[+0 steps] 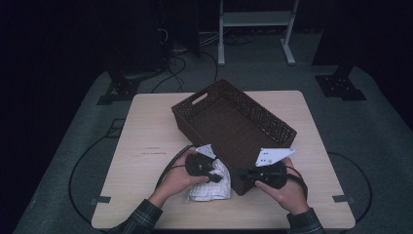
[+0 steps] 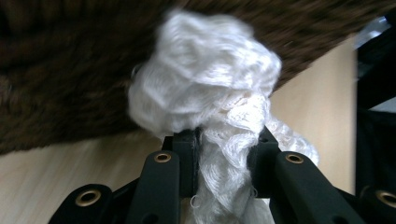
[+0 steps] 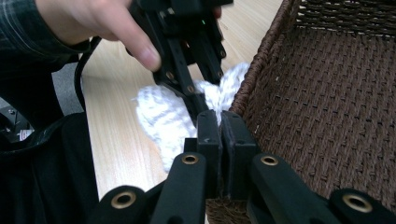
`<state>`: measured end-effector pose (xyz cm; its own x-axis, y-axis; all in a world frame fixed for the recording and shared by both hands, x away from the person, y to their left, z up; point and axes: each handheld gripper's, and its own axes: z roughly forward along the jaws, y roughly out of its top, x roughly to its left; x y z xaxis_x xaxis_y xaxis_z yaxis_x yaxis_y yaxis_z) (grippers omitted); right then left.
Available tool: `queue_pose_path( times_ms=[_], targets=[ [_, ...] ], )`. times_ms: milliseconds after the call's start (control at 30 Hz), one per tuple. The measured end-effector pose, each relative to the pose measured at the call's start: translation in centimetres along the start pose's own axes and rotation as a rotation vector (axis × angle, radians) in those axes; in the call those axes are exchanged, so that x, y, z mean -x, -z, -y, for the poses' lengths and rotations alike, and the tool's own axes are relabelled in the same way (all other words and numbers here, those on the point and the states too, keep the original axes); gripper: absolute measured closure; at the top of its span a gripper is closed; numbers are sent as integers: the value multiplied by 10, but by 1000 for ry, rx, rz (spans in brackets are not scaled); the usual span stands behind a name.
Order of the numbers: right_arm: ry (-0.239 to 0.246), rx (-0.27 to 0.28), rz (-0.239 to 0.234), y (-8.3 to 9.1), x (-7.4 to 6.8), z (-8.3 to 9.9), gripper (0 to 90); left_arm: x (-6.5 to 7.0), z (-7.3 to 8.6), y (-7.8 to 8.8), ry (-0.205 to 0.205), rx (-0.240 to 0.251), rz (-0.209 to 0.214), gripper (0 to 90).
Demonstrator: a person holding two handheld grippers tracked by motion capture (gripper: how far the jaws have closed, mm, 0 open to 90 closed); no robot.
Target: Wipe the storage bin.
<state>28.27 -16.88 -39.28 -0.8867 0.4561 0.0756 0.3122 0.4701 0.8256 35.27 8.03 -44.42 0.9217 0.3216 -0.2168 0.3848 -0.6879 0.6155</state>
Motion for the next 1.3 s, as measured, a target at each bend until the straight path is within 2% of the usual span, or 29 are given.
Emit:
queue_pose_path(
  times_ms=[167, 300, 600, 833, 1033, 1300],
  targets=[
    [6, -2, 4, -2, -2, -1, 864, -6, 7, -11, 30, -29, 11, 700],
    [8, -1, 5, -2, -2, -1, 864, -5, 8, -13, 29, -31, 17, 701],
    [3, -4, 1, -2, -2, -2, 864, 13, -3, 0, -26, 8, 61, 702],
    [3, -5, 0, -2, -2, -2, 864, 26, -11, 13, -68, 45, 78, 702],
    [1, -4, -4, -2, -1, -2, 864, 35, -17, 28, -97, 78, 74, 701],
    [2, -4, -4, -2, -1, -2, 864, 41, -19, 31, -114, 86, 78, 701]
  ],
)
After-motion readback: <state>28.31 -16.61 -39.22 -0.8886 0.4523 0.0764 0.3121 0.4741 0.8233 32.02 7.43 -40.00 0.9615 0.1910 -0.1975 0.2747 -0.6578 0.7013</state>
